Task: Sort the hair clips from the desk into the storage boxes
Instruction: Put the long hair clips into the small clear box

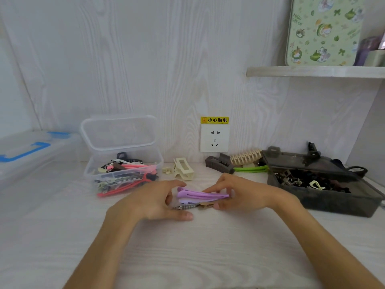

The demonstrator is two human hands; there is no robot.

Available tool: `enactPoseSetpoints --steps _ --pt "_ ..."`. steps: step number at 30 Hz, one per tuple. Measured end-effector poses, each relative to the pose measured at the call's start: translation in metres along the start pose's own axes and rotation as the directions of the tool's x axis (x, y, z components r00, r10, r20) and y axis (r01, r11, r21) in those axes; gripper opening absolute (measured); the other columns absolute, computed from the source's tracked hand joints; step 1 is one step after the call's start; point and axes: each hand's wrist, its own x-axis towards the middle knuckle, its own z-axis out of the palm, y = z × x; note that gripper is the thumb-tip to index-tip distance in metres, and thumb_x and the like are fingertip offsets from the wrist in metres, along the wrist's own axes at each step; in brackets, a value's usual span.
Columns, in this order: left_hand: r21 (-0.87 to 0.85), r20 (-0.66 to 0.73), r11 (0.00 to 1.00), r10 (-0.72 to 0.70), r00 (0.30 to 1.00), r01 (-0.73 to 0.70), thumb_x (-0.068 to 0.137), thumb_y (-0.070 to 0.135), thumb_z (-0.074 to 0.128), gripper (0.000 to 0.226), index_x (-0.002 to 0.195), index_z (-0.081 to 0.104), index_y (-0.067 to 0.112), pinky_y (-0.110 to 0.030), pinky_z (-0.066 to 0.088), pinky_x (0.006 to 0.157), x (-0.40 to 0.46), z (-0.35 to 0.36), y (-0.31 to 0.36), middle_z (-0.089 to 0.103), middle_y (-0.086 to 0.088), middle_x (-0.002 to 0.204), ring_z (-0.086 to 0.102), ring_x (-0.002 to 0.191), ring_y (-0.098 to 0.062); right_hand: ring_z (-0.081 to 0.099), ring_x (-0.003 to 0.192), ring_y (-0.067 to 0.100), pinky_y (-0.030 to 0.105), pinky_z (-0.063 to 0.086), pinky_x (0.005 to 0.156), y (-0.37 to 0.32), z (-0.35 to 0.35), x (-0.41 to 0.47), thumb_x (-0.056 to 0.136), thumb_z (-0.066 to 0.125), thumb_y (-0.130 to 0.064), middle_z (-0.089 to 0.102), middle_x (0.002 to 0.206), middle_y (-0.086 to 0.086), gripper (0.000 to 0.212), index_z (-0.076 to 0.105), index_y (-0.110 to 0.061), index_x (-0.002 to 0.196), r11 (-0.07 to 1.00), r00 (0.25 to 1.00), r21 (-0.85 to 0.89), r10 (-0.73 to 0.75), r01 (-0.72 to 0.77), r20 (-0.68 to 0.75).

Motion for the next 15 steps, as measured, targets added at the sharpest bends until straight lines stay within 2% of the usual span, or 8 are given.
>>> enactPoseSetpoints --steps 2,3,7,11,13,15 --pt "0.028 -0.051 0.999 0.04 0.998 -0.039 0.063 0.069 0.066 0.08 0.134 0.041 0.039 -0.02 0.043 0.086 0.002 0.002 0.001 0.056 0.014 0.112 0.053 0.101 -0.008 0.038 0.078 -0.029 -0.007 0.029 0.07 -0.002 0.004 0.004 0.09 0.059 -0.019 0.044 0.083 -0.022 0.039 0.055 -0.023 0.128 1.0 1.0 -0.017 -0.015 0.015 -0.027" --pt "0.023 -0.081 0.998 0.054 0.995 -0.052 0.062 0.069 0.067 0.076 0.129 0.047 0.037 -0.022 0.044 0.088 0.003 0.003 0.002 0.057 0.015 0.111 0.055 0.104 -0.009 0.04 0.078 -0.027 -0.005 0.031 0.07 -0.003 0.005 0.005 0.089 0.061 -0.021 0.045 0.083 -0.023 0.037 0.058 -0.023 0.126 1.0 0.999 -0.021 -0.021 0.02 -0.048" --pt "-0.032 -0.17 0.994 0.101 0.98 -0.108 0.055 0.074 0.067 0.073 0.116 0.059 0.034 -0.035 0.051 0.088 0.009 0.008 0.001 0.065 0.011 0.11 0.06 0.099 -0.011 0.051 0.087 0.0 0.012 0.04 0.075 -0.001 0.012 0.01 0.083 0.066 -0.033 0.055 0.094 -0.019 0.038 0.061 -0.03 0.121 0.999 0.992 -0.007 0.049 -0.05 -0.119" --pt "-0.048 -0.19 0.984 0.158 0.969 -0.17 0.059 0.078 0.061 0.065 0.109 0.059 0.037 -0.026 0.05 0.075 0.014 0.016 -0.003 0.064 0.014 0.099 0.059 0.088 -0.007 0.053 0.09 0.011 0.025 0.045 0.079 0.002 0.018 0.012 0.084 0.066 -0.034 0.061 0.105 -0.006 0.031 0.065 -0.027 0.114 0.999 0.983 -0.031 0.031 -0.038 -0.182" --pt "-0.035 -0.212 0.979 0.189 0.959 -0.201 0.065 0.076 0.058 0.057 0.105 0.058 0.036 -0.024 0.046 0.07 0.013 0.02 -0.006 0.064 0.013 0.095 0.057 0.083 -0.005 0.051 0.09 0.009 0.023 0.043 0.08 0.003 0.02 0.012 0.083 0.066 -0.035 0.059 0.104 -0.004 0.03 0.065 -0.024 0.11 0.999 0.982 -0.026 0.026 -0.031 -0.189" --pt "-0.006 -0.265 0.967 0.242 0.933 -0.253 0.074 0.068 0.057 0.043 0.099 0.056 0.033 -0.023 0.042 0.065 0.011 0.024 -0.008 0.062 0.011 0.089 0.054 0.075 -0.004 0.05 0.085 0.006 0.016 0.04 0.073 0.002 0.022 0.012 0.08 0.069 -0.035 0.057 0.1 -0.004 0.024 0.064 -0.022 0.1 1.0 0.976 0.026 0.022 -0.016 -0.218"
